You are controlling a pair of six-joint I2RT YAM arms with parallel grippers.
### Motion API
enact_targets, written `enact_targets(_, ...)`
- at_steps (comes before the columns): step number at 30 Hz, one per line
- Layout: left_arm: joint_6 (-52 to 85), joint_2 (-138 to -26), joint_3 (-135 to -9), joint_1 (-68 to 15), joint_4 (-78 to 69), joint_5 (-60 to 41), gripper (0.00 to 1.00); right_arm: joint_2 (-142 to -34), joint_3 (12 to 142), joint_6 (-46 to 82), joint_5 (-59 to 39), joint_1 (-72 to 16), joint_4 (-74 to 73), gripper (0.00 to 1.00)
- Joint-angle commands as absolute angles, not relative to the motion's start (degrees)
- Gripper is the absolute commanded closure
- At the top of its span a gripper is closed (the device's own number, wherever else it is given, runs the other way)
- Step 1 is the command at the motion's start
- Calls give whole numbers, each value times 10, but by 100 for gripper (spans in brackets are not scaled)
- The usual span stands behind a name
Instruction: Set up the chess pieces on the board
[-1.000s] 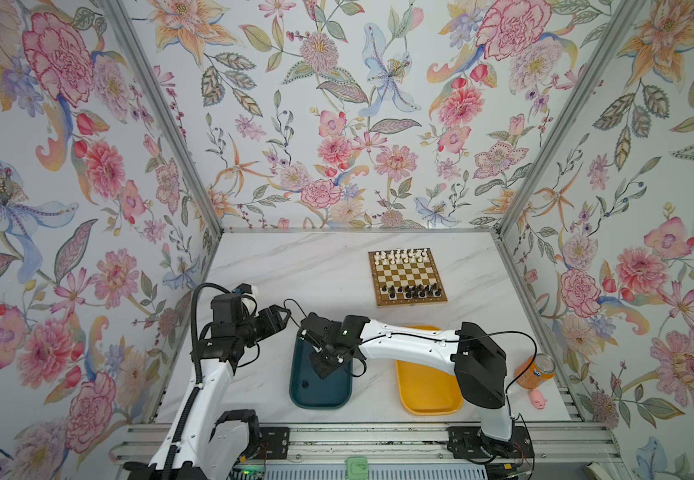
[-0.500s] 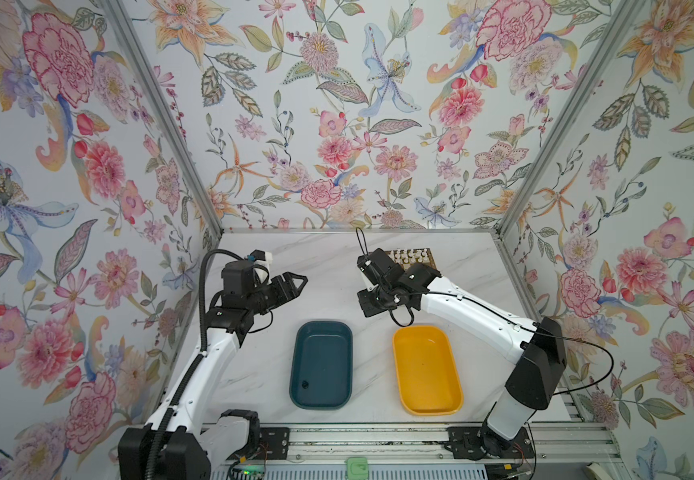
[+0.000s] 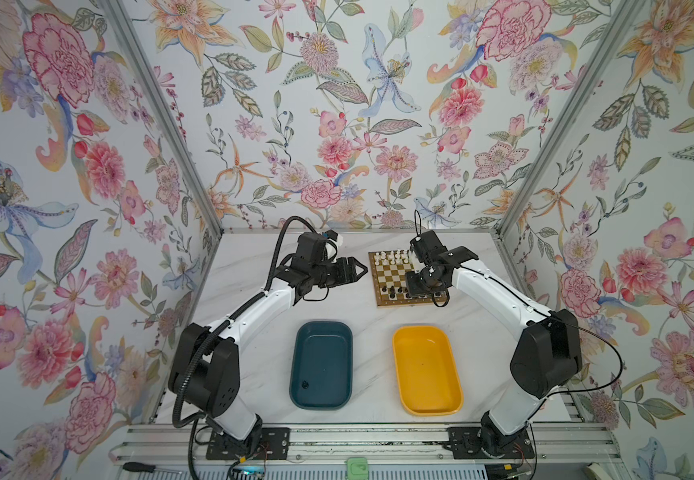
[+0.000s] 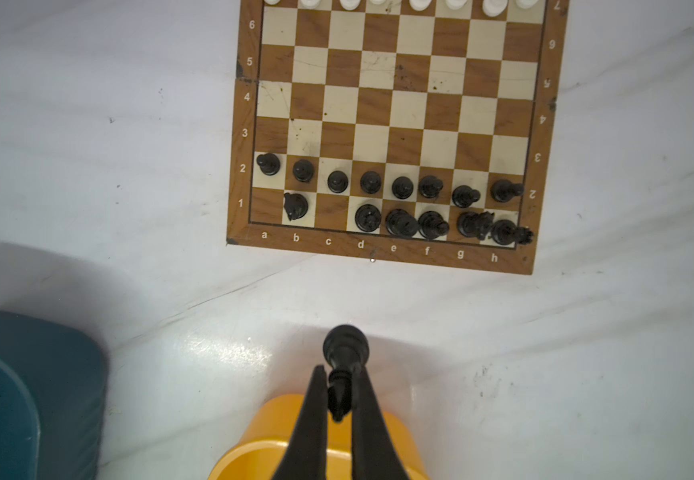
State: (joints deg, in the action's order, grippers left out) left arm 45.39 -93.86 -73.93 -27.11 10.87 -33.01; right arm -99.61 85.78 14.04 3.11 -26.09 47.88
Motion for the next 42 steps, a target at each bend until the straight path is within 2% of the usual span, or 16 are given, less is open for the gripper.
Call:
enact_targets(1, 427, -958, -773, -275, 138, -316, 29, -1025, 857, 118, 7, -247, 464, 92)
enact_targets(16, 370, -1006, -841, -274, 212, -285, 30, -1095, 906, 115, -22, -250, 457, 92)
enact_targets(42, 366, -1003, -839, -251, 228, -274, 31, -1187, 966, 101, -34, -242, 454, 92)
